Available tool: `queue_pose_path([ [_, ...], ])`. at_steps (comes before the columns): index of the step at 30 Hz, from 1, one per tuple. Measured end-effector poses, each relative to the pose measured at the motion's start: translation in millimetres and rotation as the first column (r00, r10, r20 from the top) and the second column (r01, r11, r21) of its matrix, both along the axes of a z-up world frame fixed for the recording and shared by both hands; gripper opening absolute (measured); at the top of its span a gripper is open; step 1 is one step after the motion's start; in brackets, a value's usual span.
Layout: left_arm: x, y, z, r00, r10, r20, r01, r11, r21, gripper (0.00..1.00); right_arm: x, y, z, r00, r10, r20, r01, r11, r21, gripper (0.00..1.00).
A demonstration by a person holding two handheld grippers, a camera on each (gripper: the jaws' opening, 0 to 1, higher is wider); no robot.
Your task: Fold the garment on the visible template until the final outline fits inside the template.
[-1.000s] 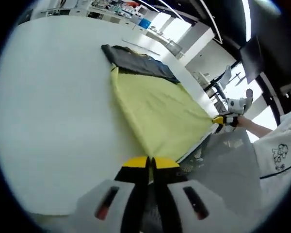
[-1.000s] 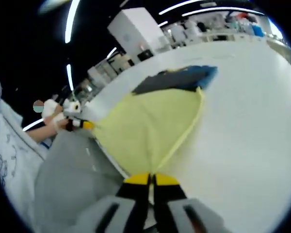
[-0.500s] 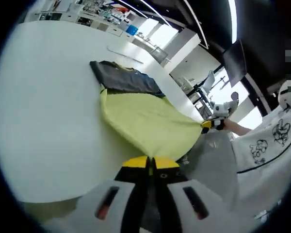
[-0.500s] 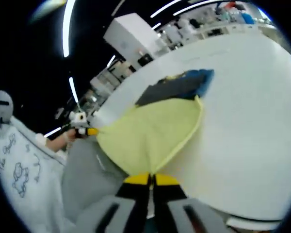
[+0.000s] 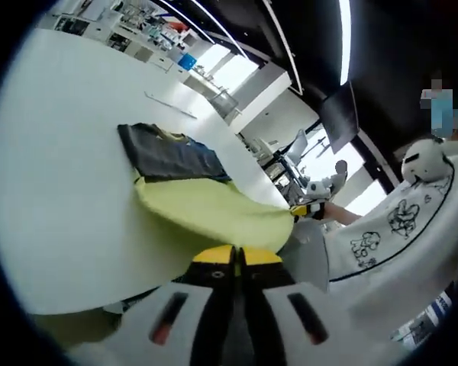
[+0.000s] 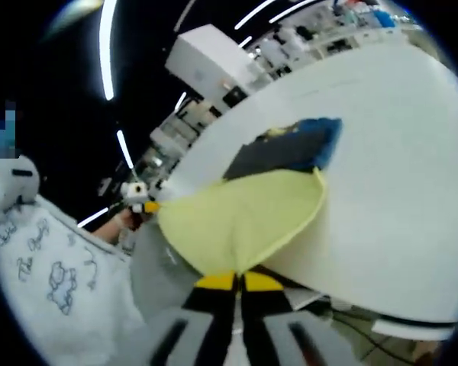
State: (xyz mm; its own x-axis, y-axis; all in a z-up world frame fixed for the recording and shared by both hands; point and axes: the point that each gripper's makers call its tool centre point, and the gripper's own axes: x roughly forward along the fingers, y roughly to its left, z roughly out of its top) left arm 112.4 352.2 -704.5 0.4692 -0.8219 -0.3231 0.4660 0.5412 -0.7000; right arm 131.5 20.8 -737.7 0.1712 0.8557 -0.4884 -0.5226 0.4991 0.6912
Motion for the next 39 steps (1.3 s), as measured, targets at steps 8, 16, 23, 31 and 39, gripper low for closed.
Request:
queue_pose_path([
  [8,30.3,8.9,13.7,0.998,0.052,0.043,-0.05,0.998,-0.045,0.0,31.6,2.3,24.4,0.997,-0.065,0.032,0.063,0.995,0.073,0.0],
  [16,90.9,20.7,28.7,0.987,0.134,0.087,-0.124,0.986,-0.109,0.0,97.6,8.4,49.9,0.985,-0.148,0.088,0.135,0.981,0.137,0.0],
  [23,149.7,26.2,24.7,0.978,0.192,0.078,-0.18,0.974,-0.139,0.0,154.0,16.9,52.2,0.974,-0.174,0.148,0.156,0.98,0.124,0.0],
  [31,205.4,20.6,5.5,0.969,0.239,0.053,-0.233,0.967,-0.106,0.0,216.4,16.9,38.4,0.965,-0.216,0.148,0.202,0.974,0.102,0.0],
  [39,243.6,24.7,-16.9,0.954,0.3,0.012,-0.299,0.951,-0.076,0.0,260.6,18.8,19.0,0.954,-0.264,0.14,0.255,0.963,0.084,0.0],
])
